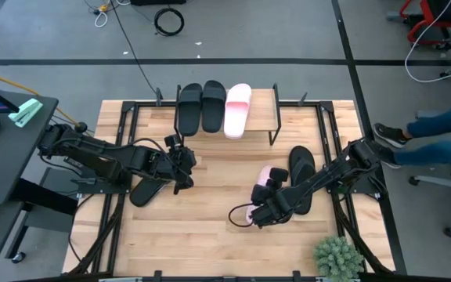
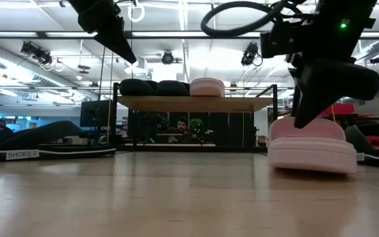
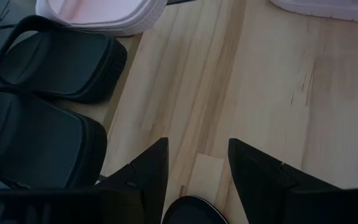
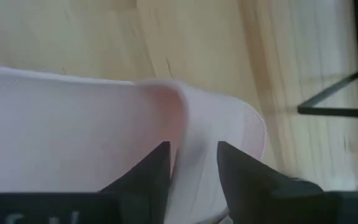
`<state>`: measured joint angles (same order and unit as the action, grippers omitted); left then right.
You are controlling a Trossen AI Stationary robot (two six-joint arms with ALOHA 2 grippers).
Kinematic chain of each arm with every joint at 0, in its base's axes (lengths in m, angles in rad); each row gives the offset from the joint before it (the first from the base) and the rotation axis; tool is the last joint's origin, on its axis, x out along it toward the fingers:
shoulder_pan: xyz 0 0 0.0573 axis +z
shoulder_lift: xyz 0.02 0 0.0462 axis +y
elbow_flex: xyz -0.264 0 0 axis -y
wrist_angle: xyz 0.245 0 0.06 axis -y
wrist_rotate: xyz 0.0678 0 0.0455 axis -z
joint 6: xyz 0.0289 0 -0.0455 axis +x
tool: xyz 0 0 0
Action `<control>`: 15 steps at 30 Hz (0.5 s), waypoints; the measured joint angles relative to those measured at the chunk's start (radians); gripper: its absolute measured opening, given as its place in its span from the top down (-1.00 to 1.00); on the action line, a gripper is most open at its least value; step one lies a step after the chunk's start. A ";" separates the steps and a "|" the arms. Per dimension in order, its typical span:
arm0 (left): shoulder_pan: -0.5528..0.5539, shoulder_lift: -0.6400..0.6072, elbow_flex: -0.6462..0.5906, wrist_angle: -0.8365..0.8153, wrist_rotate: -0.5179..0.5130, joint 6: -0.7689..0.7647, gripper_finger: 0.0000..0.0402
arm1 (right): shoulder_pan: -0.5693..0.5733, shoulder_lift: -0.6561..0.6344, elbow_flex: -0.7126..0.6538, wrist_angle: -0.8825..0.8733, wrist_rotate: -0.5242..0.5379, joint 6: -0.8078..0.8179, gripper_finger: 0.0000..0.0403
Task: Pick and place slides into the shelf
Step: Put the pink slider on the shelf
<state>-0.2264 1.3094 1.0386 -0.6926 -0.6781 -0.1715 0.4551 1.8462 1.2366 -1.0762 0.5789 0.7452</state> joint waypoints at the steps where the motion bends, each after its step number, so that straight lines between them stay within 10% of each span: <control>1: 0.000 0.000 0.000 0.000 0.000 0.000 0.14 | -0.001 0.000 0.000 -0.007 0.000 0.011 0.35; 15: 0.000 0.000 0.000 0.000 0.000 0.002 0.14 | 0.009 0.000 0.002 0.017 0.091 0.016 0.92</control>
<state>-0.2264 1.3098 1.0386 -0.6930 -0.6782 -0.1699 0.4637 1.8462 1.2388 -1.0588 0.6701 0.7616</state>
